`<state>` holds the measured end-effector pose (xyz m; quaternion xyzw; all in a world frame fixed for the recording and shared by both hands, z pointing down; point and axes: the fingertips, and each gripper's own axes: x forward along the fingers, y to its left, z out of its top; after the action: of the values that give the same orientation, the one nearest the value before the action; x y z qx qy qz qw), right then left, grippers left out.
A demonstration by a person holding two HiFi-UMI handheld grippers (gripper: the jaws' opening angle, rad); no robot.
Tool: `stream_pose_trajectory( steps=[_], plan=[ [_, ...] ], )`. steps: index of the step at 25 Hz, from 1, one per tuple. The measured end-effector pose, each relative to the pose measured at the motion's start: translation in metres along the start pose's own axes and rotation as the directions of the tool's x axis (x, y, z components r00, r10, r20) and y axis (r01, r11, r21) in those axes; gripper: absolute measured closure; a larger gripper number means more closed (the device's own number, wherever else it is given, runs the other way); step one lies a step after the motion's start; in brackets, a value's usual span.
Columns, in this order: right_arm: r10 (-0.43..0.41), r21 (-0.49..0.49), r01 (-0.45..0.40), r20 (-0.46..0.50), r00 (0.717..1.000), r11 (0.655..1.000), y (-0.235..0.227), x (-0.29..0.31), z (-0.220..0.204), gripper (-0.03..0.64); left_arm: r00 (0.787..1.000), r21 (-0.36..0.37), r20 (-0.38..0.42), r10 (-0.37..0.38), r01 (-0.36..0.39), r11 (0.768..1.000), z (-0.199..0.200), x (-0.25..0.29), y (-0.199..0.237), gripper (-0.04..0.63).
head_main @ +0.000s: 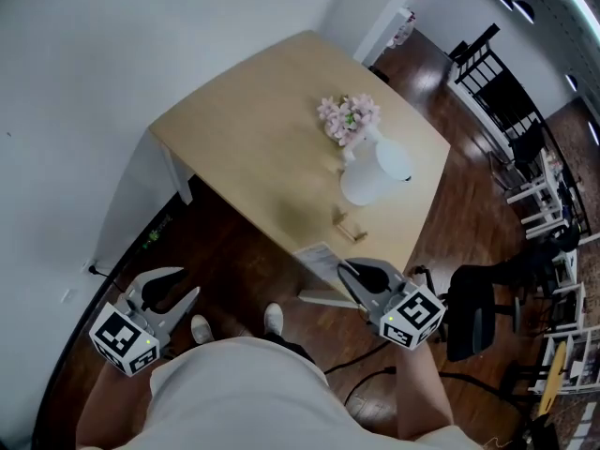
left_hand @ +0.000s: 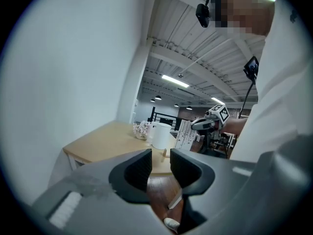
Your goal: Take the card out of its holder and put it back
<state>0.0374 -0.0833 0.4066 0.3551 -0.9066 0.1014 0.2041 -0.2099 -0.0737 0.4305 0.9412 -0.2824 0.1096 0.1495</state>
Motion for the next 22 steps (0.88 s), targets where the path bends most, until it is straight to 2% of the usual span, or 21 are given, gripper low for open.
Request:
stream_pose_trajectory(
  steps=[7,12,16,22],
  plan=[
    [-0.077,-0.007,0.077,-0.029,0.997,0.997,-0.115,-0.023,-0.033,0.595,0.999,-0.019,0.01,0.051,-0.051,0.999,0.011,0.039,-0.019,0.471],
    [-0.098,-0.001,0.099,-0.05,0.994,0.995,-0.183,-0.025,-0.067,0.596,0.996,-0.028,0.008,0.091,-0.091,0.995,0.019,0.066,-0.034,0.469],
    [-0.067,0.009,0.068,-0.074,0.995,0.998,-0.213,-0.016,-0.092,0.595,0.992,-0.039,0.004,0.13,-0.129,0.991,0.026,0.084,-0.046,0.469],
    [-0.01,0.037,0.013,-0.092,0.996,0.999,-0.231,-0.005,-0.119,0.597,0.985,-0.056,-0.014,0.174,-0.175,0.983,0.029,0.103,-0.062,0.469]
  ],
)
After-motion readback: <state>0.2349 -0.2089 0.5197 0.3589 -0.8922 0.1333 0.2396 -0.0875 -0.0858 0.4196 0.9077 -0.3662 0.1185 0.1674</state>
